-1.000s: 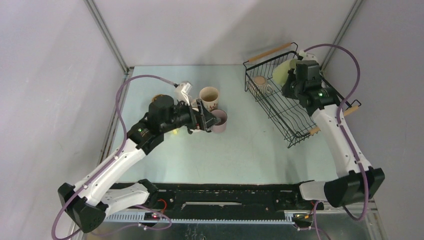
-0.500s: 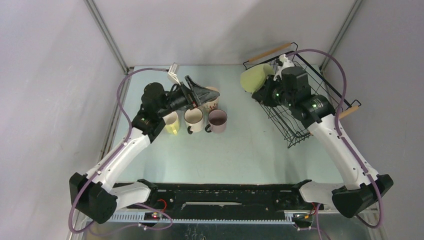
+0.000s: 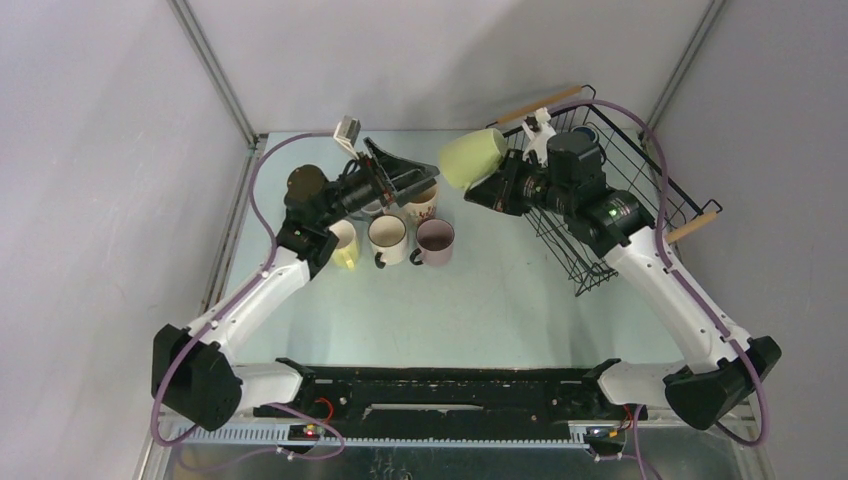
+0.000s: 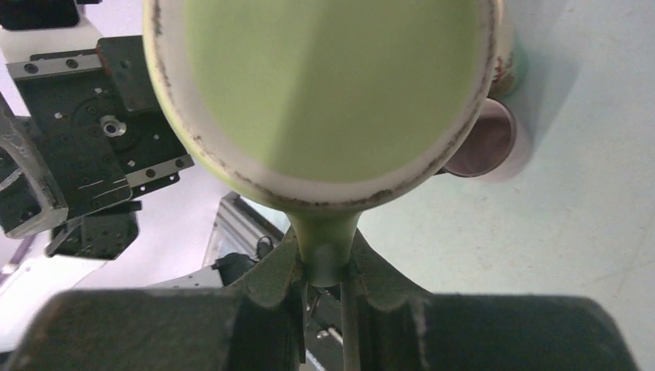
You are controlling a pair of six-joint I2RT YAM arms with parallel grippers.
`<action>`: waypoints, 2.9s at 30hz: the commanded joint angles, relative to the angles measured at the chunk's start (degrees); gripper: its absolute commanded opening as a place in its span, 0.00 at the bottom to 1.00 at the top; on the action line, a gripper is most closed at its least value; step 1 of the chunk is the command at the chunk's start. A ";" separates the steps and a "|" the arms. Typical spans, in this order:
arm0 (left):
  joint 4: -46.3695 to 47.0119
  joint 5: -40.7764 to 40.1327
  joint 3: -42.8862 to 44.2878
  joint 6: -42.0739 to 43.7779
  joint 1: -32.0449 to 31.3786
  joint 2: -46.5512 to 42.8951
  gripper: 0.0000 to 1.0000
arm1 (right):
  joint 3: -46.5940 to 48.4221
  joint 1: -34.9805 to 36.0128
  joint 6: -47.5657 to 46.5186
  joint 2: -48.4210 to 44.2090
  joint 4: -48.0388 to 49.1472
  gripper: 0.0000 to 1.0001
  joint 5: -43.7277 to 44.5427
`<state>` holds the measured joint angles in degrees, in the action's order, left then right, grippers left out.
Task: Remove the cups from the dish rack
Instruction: Place the cup at the center of the board.
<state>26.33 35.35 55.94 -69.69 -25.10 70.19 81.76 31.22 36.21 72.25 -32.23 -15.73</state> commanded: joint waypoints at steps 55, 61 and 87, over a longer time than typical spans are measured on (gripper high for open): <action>7.84 4.97 2.20 -5.56 1.48 1.02 0.00 | -5.75 4.11 1.71 -7.64 5.91 1.00 -1.62; -16.10 0.63 4.55 9.97 1.58 -5.72 0.00 | -6.06 4.11 -1.34 -9.70 1.96 1.00 3.51; -78.35 -37.73 4.89 40.30 1.81 -20.83 0.00 | -9.02 4.15 -4.88 -7.17 2.18 1.00 9.05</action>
<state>-49.45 4.51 58.39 -32.12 -23.75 50.87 72.79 34.89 32.95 64.75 -31.07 -8.03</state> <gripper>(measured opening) 0.092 0.993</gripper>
